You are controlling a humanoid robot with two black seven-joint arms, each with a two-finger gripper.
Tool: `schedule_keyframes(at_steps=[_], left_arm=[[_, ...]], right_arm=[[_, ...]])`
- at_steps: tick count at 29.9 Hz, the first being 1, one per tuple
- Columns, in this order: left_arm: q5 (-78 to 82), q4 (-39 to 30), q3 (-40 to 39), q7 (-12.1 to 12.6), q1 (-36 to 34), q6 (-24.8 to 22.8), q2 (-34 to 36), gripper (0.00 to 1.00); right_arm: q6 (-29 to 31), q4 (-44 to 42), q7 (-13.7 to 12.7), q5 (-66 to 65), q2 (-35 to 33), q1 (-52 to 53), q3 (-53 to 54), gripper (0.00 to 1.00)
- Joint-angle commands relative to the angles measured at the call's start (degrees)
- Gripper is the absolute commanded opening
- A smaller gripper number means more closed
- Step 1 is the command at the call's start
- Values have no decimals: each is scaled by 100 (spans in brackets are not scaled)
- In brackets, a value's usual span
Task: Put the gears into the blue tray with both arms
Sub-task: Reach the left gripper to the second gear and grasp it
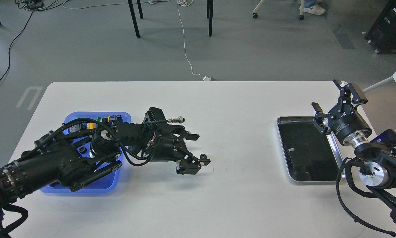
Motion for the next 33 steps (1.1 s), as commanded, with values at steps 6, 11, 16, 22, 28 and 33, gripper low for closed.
schedule_keyframes(at_steps=[6,11,16,22,28,33], left_arm=[[-1,930,939,1,-586,3,-701,75],[-1,1238,974,1,-595,3,-921,65],[-1,1308,1106,1,-587,3,-939,49],[-1,1317,1115,1,-569,3,-878,38],[-1,1317,1132,1,-534,3,-860,19],[-1,1265,1106,1,-586,3,-887,13]], right_arm=[[8,-104,0,18,-70,0,8,98],[25,-166,0,26,-88,0,8,98],[25,-201,0,35,-96,0,8,98],[25,-201,0,35,-105,-8,25,98],[25,-201,0,44,-96,-8,25,98],[25,-201,0,44,-96,-17,25,98]])
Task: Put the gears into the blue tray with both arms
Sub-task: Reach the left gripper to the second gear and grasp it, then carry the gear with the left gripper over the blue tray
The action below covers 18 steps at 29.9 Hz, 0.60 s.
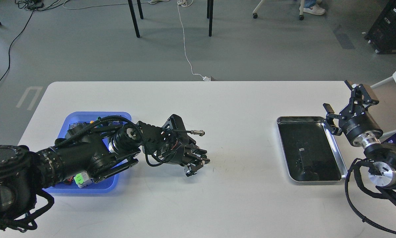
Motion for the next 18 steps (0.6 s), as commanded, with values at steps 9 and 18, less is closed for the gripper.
schedule_keyframes(at_steps=[9,18], left_arm=[[2,-959,-82,3,-682,-22,830,14],[2,-2102,-47,3,-709,-822,2869,15]], right_arm=[[9,53,0,0,2,4,0,98],[17,45,0,0,46,-5,-9,98]])
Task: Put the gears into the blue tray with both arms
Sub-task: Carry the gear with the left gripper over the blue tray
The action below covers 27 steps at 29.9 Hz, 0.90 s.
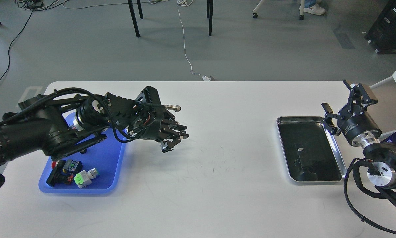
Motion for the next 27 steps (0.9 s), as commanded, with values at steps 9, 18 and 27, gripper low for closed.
schedule_keyframes(at_steps=[9,18,27], left_arm=[[0,-70,-9,1,564,-171,1494,16],[0,738,-132,1,934,-136,1424,16],[0,862,-132,1,1004,-127,1301,21]], right_arm=[[-1,-22,0,-1,73,-6,-8,98],[-1,-22,0,-1,73,-6,-25,98],[-10,-22,0,-1,73,-6,-43,98]])
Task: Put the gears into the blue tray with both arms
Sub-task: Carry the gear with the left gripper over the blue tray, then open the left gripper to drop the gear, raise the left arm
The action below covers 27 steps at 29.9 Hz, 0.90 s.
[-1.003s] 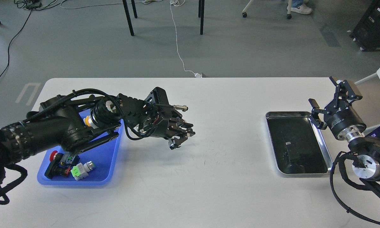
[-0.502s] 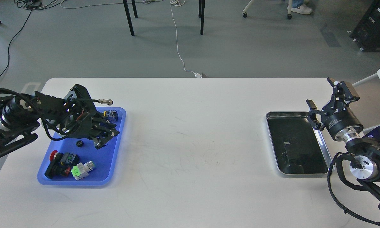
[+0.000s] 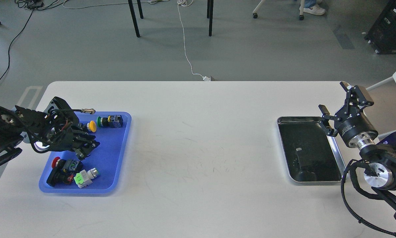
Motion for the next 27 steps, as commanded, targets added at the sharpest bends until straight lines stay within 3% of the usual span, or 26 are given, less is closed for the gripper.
schedule_keyframes(at_steps=[1,16,18,21,27], left_arm=[[1,6,-1,1,34,6,-61,22],[1,463,-1,1,61,41,-448,26],[1,471,-1,1,61,41,-457,38],[1,471,-10,1,61,110,-465,74],[1,437,-132,1,26,366,-378,84]], right_arm=[[-7,0,0,0,0,0,-9,98],[-7,9,0,0,0,0,26,98],[-7,9,0,0,-9,0,26,98],[2,0,0,0,-9,0,26,98],[-7,9,0,0,-9,0,26,98]])
